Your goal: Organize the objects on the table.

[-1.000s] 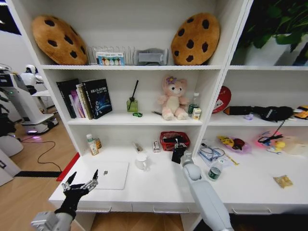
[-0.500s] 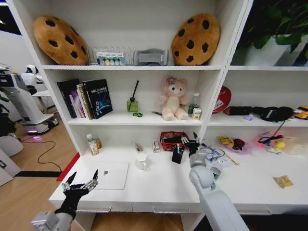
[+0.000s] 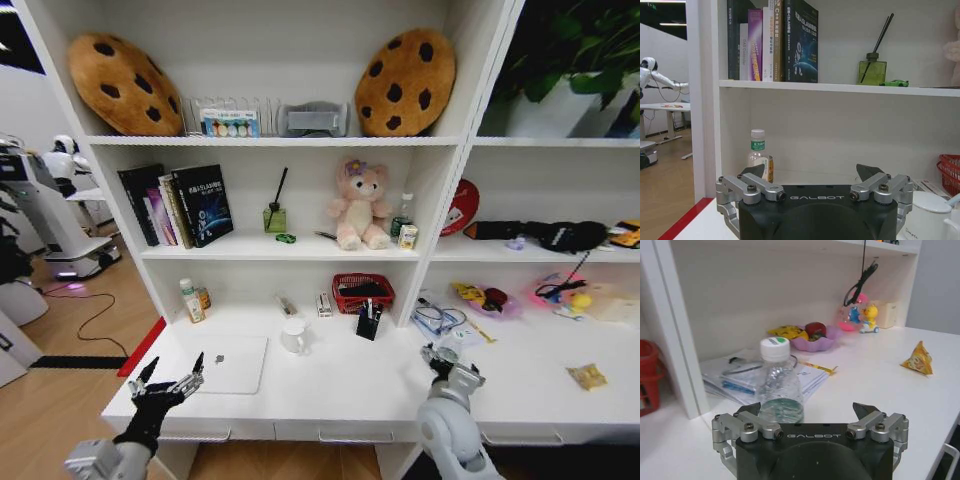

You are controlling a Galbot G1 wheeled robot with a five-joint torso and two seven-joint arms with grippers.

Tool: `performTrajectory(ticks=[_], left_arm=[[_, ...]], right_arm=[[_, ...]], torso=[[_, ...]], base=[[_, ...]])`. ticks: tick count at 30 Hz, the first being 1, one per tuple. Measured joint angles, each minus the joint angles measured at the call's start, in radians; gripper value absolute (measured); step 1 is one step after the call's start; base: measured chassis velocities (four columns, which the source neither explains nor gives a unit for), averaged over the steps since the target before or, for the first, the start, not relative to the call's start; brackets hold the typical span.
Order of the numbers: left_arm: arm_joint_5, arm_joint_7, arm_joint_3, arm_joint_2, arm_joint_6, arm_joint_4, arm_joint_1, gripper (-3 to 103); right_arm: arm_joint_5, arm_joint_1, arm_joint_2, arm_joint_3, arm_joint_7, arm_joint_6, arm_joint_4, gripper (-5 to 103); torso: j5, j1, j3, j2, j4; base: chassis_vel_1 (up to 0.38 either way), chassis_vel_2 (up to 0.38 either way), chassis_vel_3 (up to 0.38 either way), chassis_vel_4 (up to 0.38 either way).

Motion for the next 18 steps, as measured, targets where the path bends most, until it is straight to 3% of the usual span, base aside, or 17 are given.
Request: performTrajectory(ticks=[12,18], left_arm=[[0.000,0.000,0.000,0.000,0.000,0.000,0.000,100],[0.000,0.000,0.000,0.000,0.000,0.000,0.000,100]], right_arm=[[0.013,0.097,-0.020,0.067,-0.166,0.011,-0.168,100],[0.000,0.120,-0.020,0.069,-0.203,0.011,-0.196,100]], torso=[[-0.0001,0.000,0.000,0.000,0.0000],[-0.0001,0.000,0.000,0.000,0.0000]], base=[[0.000,0.000,0.000,0.000],[0.000,0.000,0.000,0.000]])
